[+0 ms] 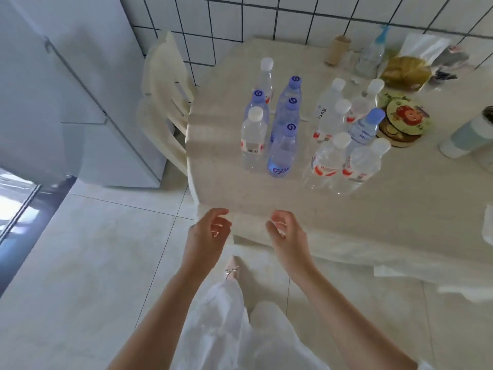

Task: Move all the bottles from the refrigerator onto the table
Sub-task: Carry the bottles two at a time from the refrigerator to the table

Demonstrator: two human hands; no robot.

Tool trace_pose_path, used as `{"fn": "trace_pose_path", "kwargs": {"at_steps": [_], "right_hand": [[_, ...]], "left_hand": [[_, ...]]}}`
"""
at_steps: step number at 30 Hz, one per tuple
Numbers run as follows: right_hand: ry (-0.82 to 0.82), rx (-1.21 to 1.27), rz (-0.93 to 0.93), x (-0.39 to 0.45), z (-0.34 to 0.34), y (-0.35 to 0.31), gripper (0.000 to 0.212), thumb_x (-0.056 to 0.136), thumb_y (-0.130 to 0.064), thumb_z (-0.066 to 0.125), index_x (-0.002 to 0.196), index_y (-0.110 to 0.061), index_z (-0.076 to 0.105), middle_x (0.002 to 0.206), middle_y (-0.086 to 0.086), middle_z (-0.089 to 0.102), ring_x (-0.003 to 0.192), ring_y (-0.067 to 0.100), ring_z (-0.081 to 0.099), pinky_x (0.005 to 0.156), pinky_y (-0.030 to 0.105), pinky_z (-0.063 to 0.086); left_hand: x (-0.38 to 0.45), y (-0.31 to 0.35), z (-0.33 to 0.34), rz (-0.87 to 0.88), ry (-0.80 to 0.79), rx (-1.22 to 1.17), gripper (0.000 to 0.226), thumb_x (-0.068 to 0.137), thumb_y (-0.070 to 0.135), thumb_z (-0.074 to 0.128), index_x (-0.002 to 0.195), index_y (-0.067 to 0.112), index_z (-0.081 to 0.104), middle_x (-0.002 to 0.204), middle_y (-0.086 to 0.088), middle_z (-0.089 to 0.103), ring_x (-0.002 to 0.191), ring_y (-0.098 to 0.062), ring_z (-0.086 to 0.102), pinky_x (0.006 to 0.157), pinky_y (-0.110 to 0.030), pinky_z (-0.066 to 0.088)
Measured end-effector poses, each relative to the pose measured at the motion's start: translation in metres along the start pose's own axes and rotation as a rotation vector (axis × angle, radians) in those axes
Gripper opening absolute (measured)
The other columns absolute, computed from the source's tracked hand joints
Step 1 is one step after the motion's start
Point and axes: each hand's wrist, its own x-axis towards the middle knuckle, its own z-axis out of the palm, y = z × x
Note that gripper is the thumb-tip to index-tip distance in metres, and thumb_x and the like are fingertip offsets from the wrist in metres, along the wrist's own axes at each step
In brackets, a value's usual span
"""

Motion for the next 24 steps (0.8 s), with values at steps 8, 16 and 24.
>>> {"fn": "trace_pose_path", "kwargs": {"at_steps": [8, 16, 24], "right_hand": [[-0.299, -0.066, -0.087, -0.092, 0.024, -0.001, 0.026, 0.092, -0.023, 0.059, 0.118, -0.018, 0.055, 0.112, -0.006, 0.062, 0.106, 0.01, 0.059, 0.095, 0.027, 0.048], [-0.521, -0.125, -0.135, -0.168, 0.078, -0.019, 0.022, 0.092, -0.019, 0.059, 0.113, -0.02, 0.058, 0.104, -0.011, 0.065, 0.1, 0.002, 0.061, 0.093, 0.027, 0.05], [-0.686, -0.135, -0.196, -0.247, 0.205, -0.062, 0.02, 0.093, -0.019, 0.058, 0.113, -0.019, 0.059, 0.105, -0.008, 0.067, 0.101, 0.004, 0.062, 0.074, 0.003, 0.045]], "left_hand": [[-0.139, -0.038, -0.022, -0.242, 0.166, -0.04, 0.033, 0.087, 0.008, 0.062, 0.092, 0.041, 0.062, 0.083, 0.011, 0.073, 0.075, 0.002, 0.066, 0.068, -0.01, 0.05], [-0.225, -0.087, -0.08, -0.349, 0.339, -0.092, 0.034, 0.088, 0.005, 0.06, 0.092, 0.038, 0.061, 0.081, 0.012, 0.073, 0.079, 0.003, 0.064, 0.07, -0.003, 0.045], [-0.308, -0.173, -0.197, -0.4, 0.461, -0.154, 0.033, 0.089, 0.007, 0.063, 0.092, 0.04, 0.061, 0.082, 0.012, 0.072, 0.079, -0.003, 0.065, 0.075, -0.016, 0.051]]}}
